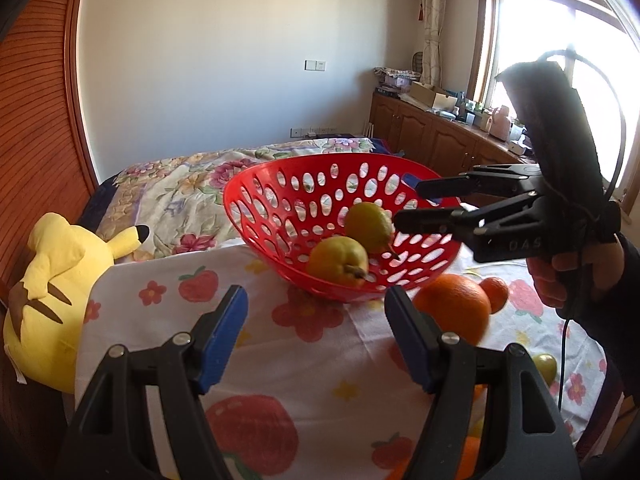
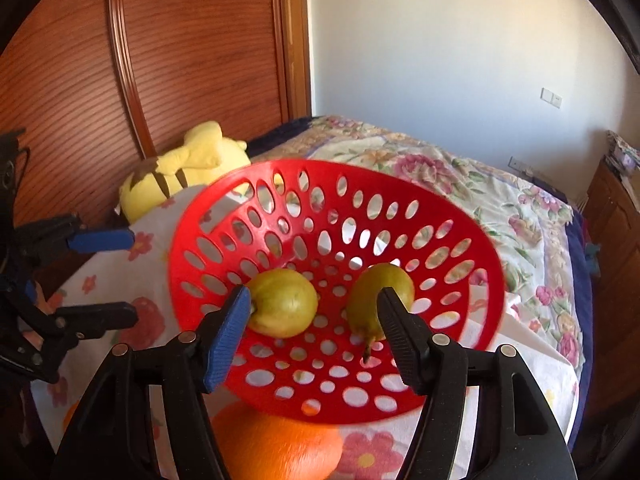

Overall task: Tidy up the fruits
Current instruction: 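Open both tools to drop the pear and lemon into the basket, then grasp the green apple with the right tool while the left tool grasps a large orange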

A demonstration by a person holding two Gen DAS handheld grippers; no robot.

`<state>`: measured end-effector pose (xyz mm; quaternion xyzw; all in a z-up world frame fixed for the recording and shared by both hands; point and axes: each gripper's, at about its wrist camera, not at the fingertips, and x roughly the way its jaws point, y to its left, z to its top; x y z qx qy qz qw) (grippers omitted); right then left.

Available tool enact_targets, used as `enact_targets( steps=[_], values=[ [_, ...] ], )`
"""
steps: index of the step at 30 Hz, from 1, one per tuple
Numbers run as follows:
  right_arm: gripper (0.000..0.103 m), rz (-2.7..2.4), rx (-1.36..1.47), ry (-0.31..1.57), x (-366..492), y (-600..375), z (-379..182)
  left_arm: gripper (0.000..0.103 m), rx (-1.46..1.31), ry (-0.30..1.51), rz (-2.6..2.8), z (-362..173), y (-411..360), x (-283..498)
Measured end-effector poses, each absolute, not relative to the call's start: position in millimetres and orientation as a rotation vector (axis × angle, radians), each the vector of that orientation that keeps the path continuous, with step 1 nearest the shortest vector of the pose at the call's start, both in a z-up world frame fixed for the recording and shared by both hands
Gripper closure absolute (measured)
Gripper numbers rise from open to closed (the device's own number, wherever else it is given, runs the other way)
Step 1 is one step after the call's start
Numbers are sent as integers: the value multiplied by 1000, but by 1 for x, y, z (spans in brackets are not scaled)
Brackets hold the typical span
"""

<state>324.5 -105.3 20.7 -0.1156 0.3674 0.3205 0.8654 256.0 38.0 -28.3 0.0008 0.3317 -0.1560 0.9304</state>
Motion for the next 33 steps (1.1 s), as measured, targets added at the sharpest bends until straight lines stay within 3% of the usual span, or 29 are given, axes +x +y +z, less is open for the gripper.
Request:
enact_targets(
  steps=[14,33],
  values=[
    [35,618,-193,693,228,-143,47,29,18,639,-328,-21,21,186],
    [35,508,-91,733,133,-188,-4,25,78,579,-303,-49,-9,116]
  ],
)
